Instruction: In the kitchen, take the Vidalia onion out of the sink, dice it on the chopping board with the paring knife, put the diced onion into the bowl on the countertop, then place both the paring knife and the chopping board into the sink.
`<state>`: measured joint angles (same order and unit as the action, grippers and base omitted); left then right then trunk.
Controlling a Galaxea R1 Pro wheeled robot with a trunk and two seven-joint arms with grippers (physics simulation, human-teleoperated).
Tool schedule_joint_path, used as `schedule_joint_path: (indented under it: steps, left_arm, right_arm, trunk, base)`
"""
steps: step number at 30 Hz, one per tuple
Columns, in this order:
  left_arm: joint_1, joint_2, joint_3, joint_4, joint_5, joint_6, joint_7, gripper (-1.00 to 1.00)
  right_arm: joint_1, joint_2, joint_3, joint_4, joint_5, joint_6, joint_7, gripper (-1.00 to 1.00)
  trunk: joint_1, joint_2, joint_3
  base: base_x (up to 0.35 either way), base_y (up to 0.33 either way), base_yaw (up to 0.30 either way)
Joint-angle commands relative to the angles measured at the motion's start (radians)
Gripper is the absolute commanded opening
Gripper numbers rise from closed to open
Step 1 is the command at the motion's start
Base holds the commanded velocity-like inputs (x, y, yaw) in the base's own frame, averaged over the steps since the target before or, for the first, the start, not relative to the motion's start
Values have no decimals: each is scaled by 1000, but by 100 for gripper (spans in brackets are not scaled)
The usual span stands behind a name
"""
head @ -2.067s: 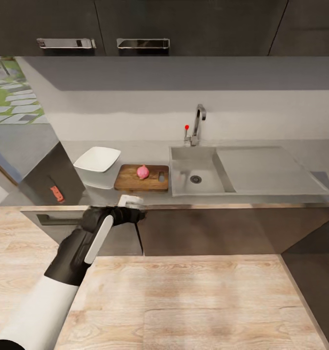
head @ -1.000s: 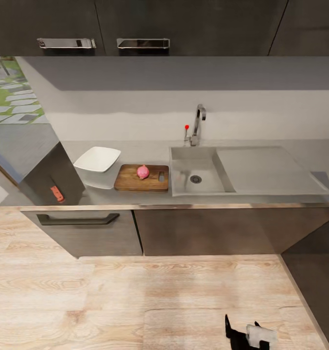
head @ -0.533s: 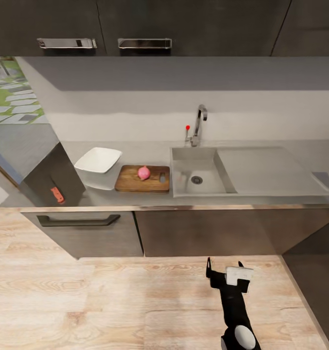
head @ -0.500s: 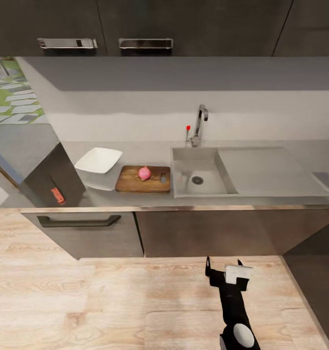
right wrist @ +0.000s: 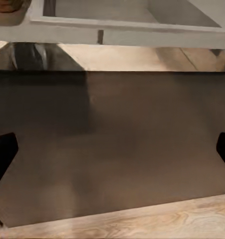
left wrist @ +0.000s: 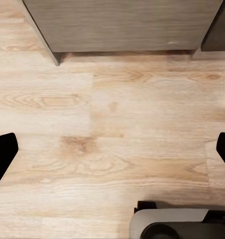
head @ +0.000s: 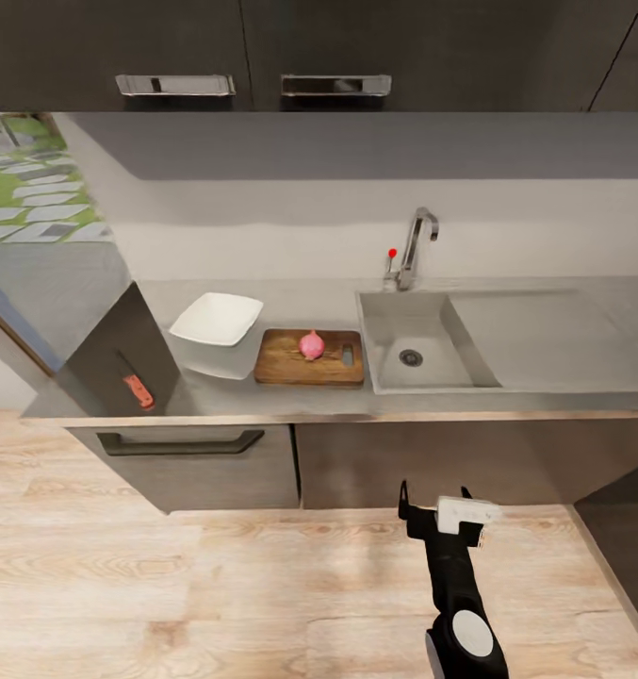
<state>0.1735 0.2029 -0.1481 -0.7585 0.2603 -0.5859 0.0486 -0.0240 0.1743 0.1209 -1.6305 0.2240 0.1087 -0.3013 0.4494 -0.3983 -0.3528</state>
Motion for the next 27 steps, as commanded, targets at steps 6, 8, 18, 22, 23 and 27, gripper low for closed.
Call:
schedule_joint_path:
  steps: [6,8,18,22,23,27]
  left_arm:
    - [0,0,-7,0,7,-2,5,100]
    - [0,0,-6,1,7,-2,5,100]
    - [0,0,-4,14,7,-2,5,100]
    - [0,0,-4,21,7,-1,5,100]
    - [0,0,-4,23,7,-1,5,100]
    - [0,-1,-3,29,7,0,5,100]
  right_arm:
    - [0,0,72,-2,15,-66,0,100]
    - [-1,0,80,-2,16,-70,0,100]
    - [-7,0,85,-3,17,-8,-5,100]
    - [-63,0,85,-4,19,61,-38,100]
    - [-82,0,85,-4,21,91,-46,100]
    - [-176,0,85,-5,25,208,-58,100]
  trunk:
    - [1,-2,-2]
    - [1,-2,-2]
    - [1,-2,-2]
    - [1,-2,-2]
    - [1,-2,-2]
    - [1,-2,-2]
  base:
    - [-21,162,0]
    - [-52,193,0]
    - [-39,277,0]
    - [-2,299,0]
    - [-1,299,0]
    - [0,300,0]
